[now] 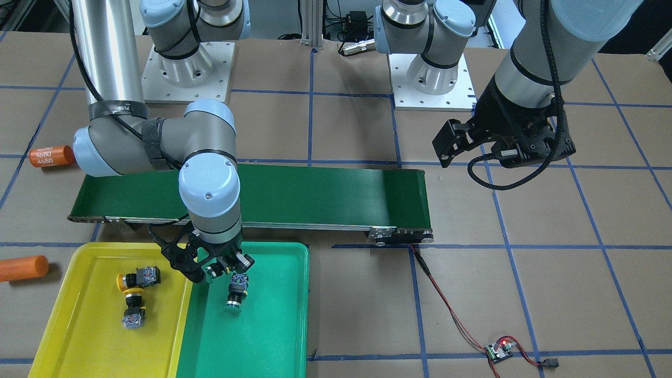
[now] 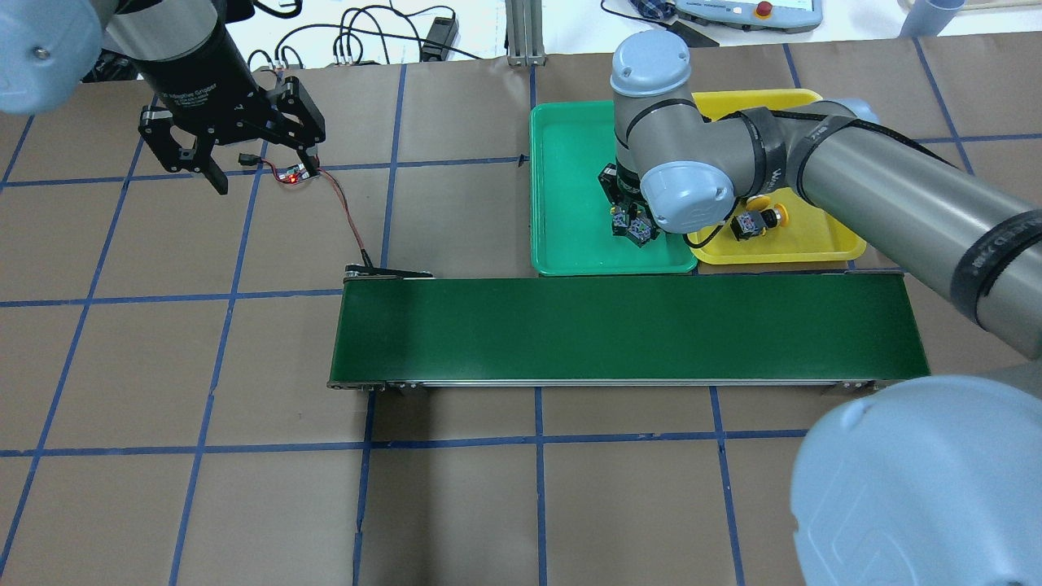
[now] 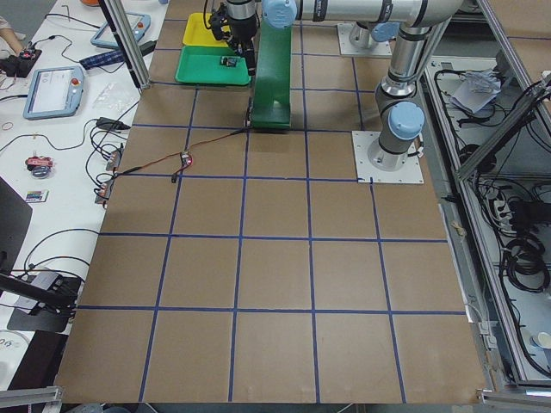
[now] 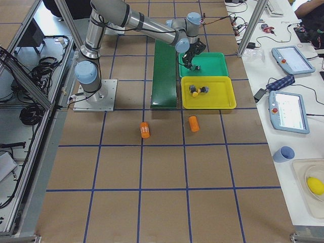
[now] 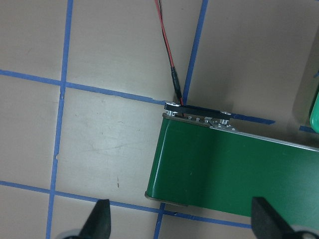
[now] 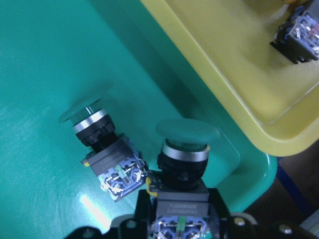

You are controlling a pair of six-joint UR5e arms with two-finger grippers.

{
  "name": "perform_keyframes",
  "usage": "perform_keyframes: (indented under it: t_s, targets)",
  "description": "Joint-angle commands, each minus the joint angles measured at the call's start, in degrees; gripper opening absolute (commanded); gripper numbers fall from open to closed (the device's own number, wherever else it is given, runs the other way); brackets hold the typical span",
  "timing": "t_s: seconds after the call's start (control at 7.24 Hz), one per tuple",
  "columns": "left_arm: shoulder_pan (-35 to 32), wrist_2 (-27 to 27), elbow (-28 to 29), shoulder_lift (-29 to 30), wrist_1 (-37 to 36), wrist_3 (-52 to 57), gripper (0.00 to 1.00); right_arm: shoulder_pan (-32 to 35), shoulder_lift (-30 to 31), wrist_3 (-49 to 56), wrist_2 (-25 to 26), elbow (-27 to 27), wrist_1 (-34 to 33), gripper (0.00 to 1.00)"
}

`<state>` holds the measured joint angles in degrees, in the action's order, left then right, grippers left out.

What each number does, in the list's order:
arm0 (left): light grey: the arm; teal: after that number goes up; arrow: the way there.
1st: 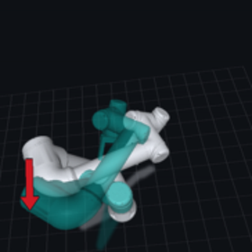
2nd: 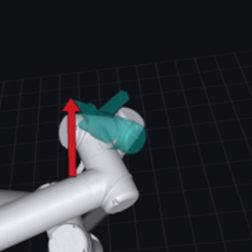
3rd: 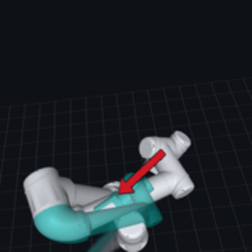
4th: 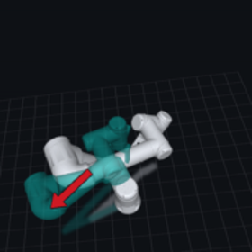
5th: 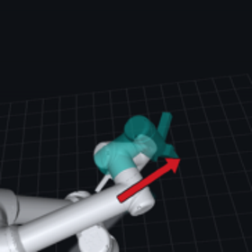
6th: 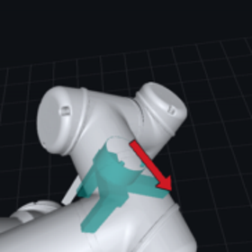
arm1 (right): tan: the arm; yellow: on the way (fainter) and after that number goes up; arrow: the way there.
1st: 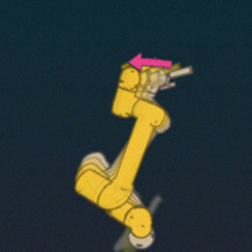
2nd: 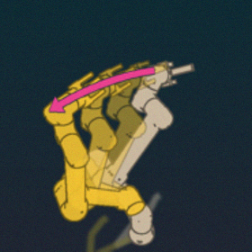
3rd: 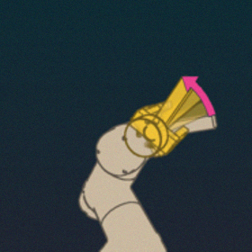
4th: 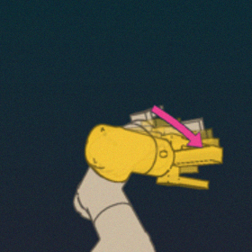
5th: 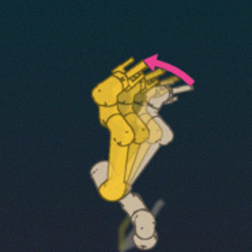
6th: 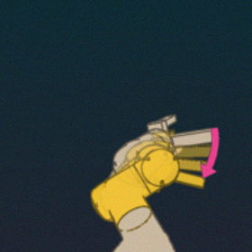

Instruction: Sort buttons by color to trays

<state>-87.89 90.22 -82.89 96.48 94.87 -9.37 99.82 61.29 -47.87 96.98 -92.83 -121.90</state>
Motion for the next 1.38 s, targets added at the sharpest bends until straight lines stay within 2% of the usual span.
perform_keyframes:
  t_s: [0.0, 0.28, 0.55, 0.83, 0.97, 1.24]
  targets:
    - [-0.09, -0.14, -1.83, -1.47, -0.13, 0.23, 1.0, -0.15, -0.47, 1.99, -0.04, 0.02, -2.55, 1.0]
    - [0.0, 0.3, -1.84, -2.0, 0.05, 10.61, 1.0, -0.15, -0.03, 2.78, -0.12, 0.02, -2.21, 1.0]
    - [0.17, 0.04, -1.84, -2.18, -0.04, 11.74, 1.0, -0.67, 2.41, 5.65, -0.47, 0.2, -1.16, 1.0]
    - [2.45, -0.84, -1.92, -2.18, -0.13, 15.16, 1.0, -3.3, 8.81, 13.82, -0.91, 0.2, 6.01, 1.0]
    - [2.63, -0.84, -1.92, -2.18, -0.13, 15.08, 1.0, -4.62, 12.59, 24.12, -2.92, 0.02, 10.41, 1.0]
    - [2.72, -1.63, -1.92, -2.18, 0.13, 14.29, 1.0, -6.91, 21.37, 35.17, -4.07, -0.07, 22.6, 1.0]
